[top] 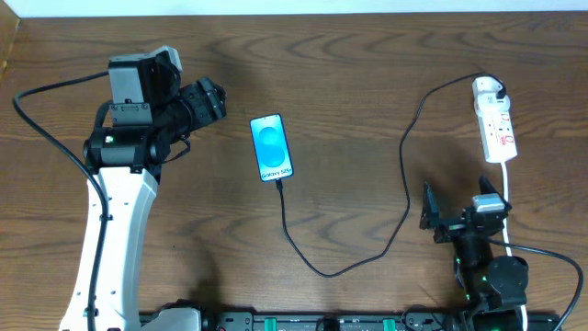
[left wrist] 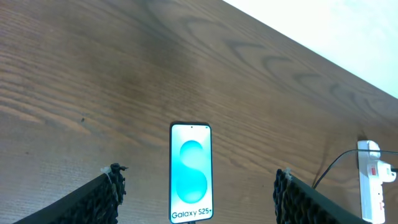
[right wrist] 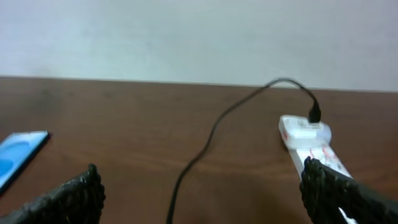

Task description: Plug charger to phone and switch on socket

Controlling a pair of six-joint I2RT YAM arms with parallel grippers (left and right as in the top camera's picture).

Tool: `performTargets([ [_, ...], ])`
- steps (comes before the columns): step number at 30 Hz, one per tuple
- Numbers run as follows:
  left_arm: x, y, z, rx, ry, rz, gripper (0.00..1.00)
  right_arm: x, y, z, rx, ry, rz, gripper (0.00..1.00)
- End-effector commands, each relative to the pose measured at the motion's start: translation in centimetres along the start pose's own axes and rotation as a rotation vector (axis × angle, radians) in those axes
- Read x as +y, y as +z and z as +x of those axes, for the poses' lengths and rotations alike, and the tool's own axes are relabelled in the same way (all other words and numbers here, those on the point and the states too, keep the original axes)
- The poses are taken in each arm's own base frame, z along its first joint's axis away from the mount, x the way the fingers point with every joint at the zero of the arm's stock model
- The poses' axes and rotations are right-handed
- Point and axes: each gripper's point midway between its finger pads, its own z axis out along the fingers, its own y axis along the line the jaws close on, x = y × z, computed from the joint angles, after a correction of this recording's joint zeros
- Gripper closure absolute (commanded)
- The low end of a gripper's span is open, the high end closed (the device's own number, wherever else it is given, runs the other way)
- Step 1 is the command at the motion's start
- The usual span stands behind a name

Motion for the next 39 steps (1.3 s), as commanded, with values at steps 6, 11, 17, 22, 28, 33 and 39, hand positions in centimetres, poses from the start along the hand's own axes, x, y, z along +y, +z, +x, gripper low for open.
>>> performTargets([
  [6, -0.38, -0.78, -0.98, -0.032, 0.015, 0.003, 0.22, 0.0, -0.21, 0.51, 0.013, 0.0, 0.002, 0.01],
  [11, -0.38, -0.78, -0.98, -0.032, 0.015, 0.003, 0.22, 0.0, -0.21, 0.51, 0.013, -0.001, 0.002, 0.01],
  [17, -0.37, -0.78, -0.97, -0.031, 0.015, 0.003, 0.22, 0.0, -0.21, 0.51, 0.013, 0.0, 0.002, 0.01],
  [22, -0.38, -0.78, -0.97, -0.031, 0.016, 0.004, 0.22, 0.0, -0.21, 0.51, 0.013, -0.001, 0.002, 0.01],
  [28, -0.38, -0.78, -0.97, -0.031, 0.015, 0.004, 0.22, -0.01, -0.21, 0.51, 0.013, 0.0, 0.003, 0.01],
  [33, -0.33, -0.77, -0.87, -0.027, 0.015, 0.002, 0.22, 0.0, -0.21, 0.51, 0.013, 0.0, 0.002, 0.01],
  [39, -0.1, -0.73, -0.35, -0.007, 0.009, -0.007, 0.22, -0.01, -0.21, 0.51, 0.013, -0.001, 0.003, 0.01],
])
